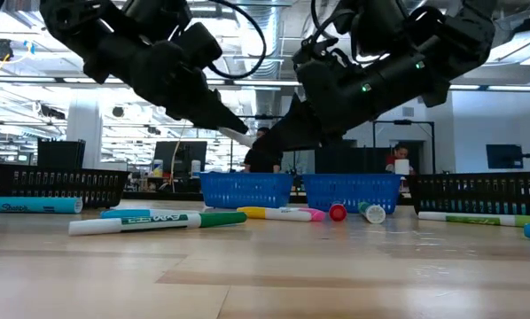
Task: Pick & Place Markers
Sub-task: Put the black water marker into the left black bin
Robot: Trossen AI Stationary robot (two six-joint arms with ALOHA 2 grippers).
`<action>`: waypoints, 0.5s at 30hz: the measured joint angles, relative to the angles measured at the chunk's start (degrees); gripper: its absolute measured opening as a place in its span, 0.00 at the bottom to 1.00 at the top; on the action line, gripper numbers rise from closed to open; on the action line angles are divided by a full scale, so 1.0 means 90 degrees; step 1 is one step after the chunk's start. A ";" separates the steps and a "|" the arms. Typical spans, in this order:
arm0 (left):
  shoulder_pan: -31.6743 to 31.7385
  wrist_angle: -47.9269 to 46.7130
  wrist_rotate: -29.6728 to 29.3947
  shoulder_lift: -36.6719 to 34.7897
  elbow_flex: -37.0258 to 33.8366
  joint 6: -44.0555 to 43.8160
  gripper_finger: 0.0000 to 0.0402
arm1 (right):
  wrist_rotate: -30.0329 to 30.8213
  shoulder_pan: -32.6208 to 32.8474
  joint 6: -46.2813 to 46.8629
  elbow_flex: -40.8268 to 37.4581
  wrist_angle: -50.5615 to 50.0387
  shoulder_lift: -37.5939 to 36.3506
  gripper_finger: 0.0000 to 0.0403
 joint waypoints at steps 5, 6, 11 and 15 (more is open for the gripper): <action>0.0017 0.0035 -0.0004 0.0034 0.0000 0.0002 0.45 | 0.0003 0.0019 -0.0012 0.0001 0.0140 -0.0005 0.13; 0.0017 0.0044 -0.0002 0.0034 0.0000 0.0002 0.44 | 0.0006 0.0019 -0.0015 0.0004 0.0175 -0.0009 0.13; 0.0017 0.0106 -0.0004 0.0034 0.0000 0.0005 0.38 | 0.0008 -0.0008 -0.0015 0.0004 0.0249 -0.0010 0.13; 0.0017 0.0178 -0.0002 0.0034 0.0000 0.0005 0.33 | 0.0034 -0.0067 -0.0015 0.0004 0.0428 -0.0010 0.13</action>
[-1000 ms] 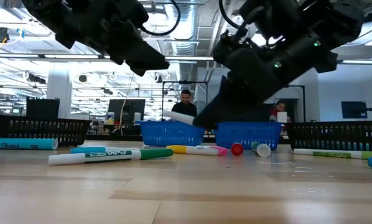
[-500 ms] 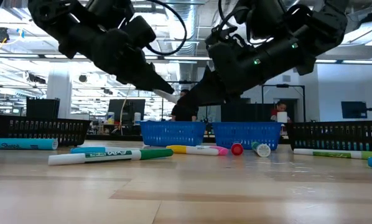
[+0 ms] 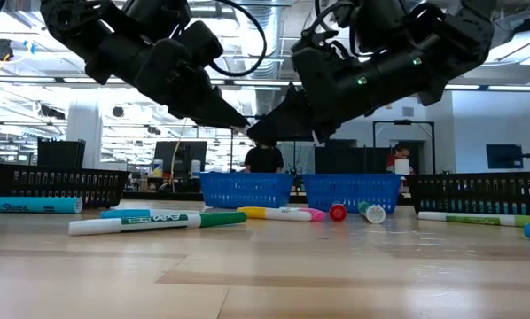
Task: Pick & Place Markers
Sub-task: Put the black water marker into the left black bin
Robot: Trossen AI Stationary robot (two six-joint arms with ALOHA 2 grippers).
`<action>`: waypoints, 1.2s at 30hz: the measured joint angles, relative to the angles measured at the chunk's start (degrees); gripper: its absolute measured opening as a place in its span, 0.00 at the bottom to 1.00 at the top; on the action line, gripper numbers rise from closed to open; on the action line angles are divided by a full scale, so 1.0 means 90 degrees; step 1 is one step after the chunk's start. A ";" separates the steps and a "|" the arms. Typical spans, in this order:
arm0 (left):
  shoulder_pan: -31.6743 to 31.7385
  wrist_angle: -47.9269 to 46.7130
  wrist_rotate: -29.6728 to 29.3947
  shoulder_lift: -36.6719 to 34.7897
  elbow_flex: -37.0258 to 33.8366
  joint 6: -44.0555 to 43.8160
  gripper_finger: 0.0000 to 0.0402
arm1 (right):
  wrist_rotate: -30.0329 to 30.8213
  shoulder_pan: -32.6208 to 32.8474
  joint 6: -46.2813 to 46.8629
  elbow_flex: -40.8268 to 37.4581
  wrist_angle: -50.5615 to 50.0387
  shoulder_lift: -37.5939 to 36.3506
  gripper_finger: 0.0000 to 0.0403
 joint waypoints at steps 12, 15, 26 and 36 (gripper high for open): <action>0.0005 0.0134 -0.0023 0.0000 0.0000 0.0000 0.17 | 0.0019 -0.0140 -0.0013 0.0000 0.0065 0.0000 0.13; 0.0000 0.0144 0.0007 0.0000 0.0000 0.0000 0.14 | 0.0025 -0.0139 -0.0129 0.0000 0.0065 0.0000 0.13; 0.0000 0.0168 -0.0021 -0.0005 0.0000 -0.0020 0.25 | 0.0185 -0.0130 -0.0267 -0.0002 0.0270 0.0000 0.13; 0.0000 0.0161 -0.0032 -0.0005 0.0000 -0.0002 0.23 | 0.0183 -0.0132 -0.0318 0.0000 0.0332 0.0000 0.13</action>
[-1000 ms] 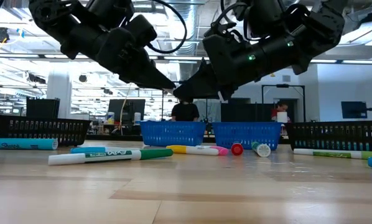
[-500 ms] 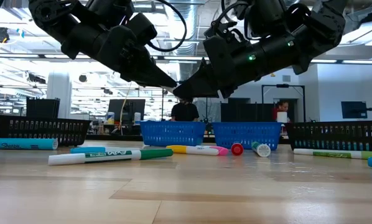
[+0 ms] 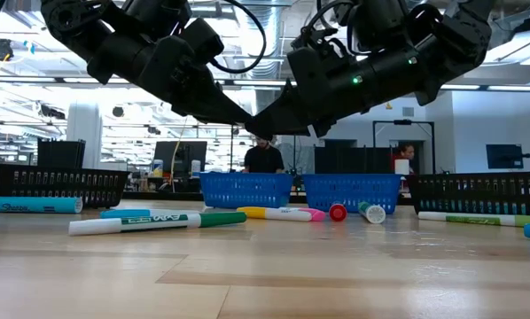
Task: Pick & Place Markers
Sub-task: Put the black water marker into the left black bin
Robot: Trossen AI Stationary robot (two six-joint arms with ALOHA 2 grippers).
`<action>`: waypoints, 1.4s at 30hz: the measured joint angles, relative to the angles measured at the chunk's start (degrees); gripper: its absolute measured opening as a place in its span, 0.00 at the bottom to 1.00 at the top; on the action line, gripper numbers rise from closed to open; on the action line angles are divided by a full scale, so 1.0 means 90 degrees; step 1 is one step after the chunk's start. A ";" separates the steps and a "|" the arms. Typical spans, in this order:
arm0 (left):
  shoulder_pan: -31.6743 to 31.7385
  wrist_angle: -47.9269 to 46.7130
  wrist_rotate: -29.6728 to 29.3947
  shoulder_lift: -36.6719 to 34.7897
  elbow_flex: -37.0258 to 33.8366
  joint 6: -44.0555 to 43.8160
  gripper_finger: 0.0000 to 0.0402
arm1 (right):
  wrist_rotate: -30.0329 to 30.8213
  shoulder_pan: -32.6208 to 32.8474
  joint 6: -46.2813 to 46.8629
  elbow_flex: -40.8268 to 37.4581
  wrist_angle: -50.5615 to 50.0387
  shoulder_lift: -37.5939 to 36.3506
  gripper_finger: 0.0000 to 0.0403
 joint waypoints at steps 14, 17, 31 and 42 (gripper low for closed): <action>0.0146 -0.0012 0.0027 -0.0005 0.0000 -0.0002 0.13 | 0.0009 -0.0006 -0.0171 -0.0005 0.0021 0.0000 0.15; 0.0150 -0.0012 -0.0029 -0.0005 0.0000 -0.0002 0.13 | 0.0041 -0.0012 -0.0151 -0.0004 0.0022 0.0000 0.20; 0.0153 -0.0796 -0.0712 -0.0077 -0.0005 -0.0002 0.13 | 0.0335 -0.0008 0.0289 0.0010 -0.0932 -0.0007 0.50; 0.0155 -0.4115 -0.3210 -0.2276 -0.0008 -0.1733 0.15 | 0.0313 -0.0005 0.0566 0.0007 -0.1173 -0.0007 0.56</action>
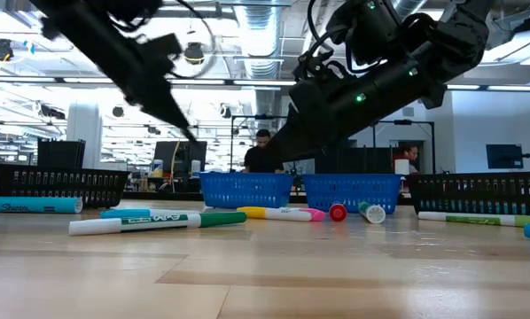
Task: Pick & Place Markers
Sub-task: Put the black water marker into the left black bin
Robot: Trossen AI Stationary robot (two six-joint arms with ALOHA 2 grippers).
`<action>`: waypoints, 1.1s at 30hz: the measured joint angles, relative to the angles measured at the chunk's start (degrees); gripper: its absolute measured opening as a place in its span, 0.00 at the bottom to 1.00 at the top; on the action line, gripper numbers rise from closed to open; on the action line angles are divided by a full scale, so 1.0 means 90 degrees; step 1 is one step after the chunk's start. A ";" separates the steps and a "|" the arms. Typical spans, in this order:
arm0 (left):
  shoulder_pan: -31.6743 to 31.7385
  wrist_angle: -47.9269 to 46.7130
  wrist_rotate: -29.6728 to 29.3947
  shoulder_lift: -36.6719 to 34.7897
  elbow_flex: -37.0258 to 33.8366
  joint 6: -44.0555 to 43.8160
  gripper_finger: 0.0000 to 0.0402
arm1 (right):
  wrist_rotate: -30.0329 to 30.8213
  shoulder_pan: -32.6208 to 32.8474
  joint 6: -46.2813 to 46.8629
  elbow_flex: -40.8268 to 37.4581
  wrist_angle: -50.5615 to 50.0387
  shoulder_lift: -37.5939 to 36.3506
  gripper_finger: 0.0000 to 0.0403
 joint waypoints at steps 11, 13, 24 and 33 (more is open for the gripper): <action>-0.0141 -0.3966 0.0099 -0.1914 -0.0014 -0.3996 0.13 | -0.0005 0.0000 0.0007 -0.0005 -0.0124 0.0000 0.53; -0.0138 -0.4265 0.0104 -0.1812 -0.0032 -0.4261 0.14 | -0.0006 0.0000 0.0005 -0.0005 -0.0126 0.0000 0.53; 0.0102 -0.4215 0.0381 -0.1263 -0.0444 -0.4282 0.15 | -0.0135 0.0000 0.0005 -0.0005 -0.0124 0.0002 0.53; 0.0206 -0.4167 0.0376 -0.1091 -0.0442 -0.4287 0.15 | -0.0576 0.0002 0.0002 -0.0005 -0.0130 0.0002 0.53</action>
